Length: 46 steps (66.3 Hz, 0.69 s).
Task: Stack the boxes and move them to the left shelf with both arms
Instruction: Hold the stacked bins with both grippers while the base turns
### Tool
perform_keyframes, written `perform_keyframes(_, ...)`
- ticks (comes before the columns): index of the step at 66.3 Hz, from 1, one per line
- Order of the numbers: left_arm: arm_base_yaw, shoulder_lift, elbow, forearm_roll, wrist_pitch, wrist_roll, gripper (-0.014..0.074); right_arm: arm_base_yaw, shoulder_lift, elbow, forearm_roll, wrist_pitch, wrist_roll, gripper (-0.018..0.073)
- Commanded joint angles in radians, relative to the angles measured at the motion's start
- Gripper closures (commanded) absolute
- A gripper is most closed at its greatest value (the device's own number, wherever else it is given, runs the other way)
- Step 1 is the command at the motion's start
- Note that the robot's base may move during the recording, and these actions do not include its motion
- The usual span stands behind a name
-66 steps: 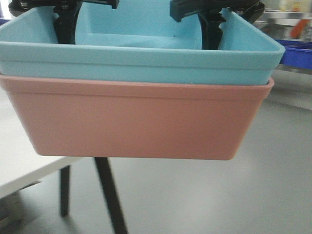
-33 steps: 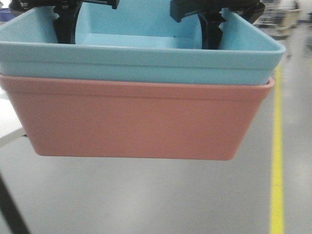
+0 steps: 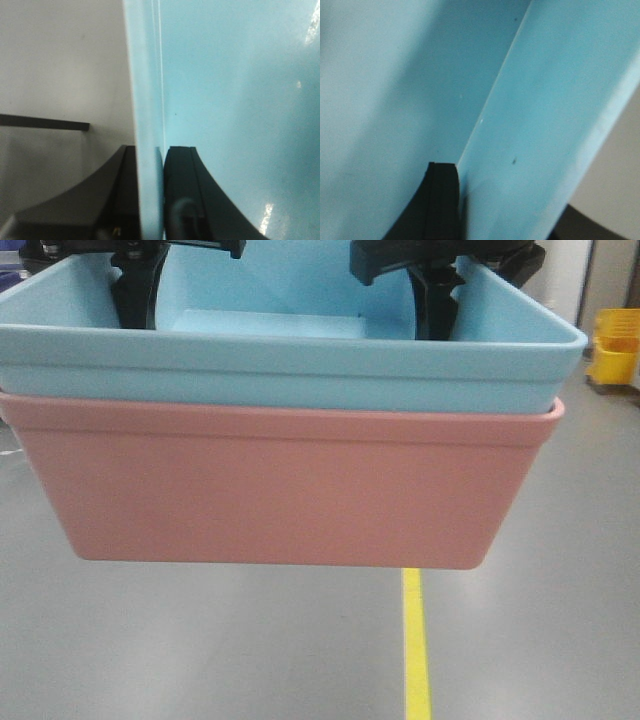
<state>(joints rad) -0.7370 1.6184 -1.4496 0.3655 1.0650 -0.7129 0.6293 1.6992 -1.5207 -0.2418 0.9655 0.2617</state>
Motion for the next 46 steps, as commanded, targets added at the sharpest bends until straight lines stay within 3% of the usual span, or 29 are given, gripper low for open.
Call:
perform_keyframes(1, -0.06, -0.046, -0.054, -0.102, -0.31, -0.004, 0.0599, 0.054, -0.045, -0.044, 0.184, -0.261, 0.025, 0.0503)
perform_keyframes(46, -0.06, -0.046, -0.054, -0.102, -0.31, -0.004, 0.0599, 0.054, -0.045, -0.044, 0.184, -0.261, 0.025, 0.0503)
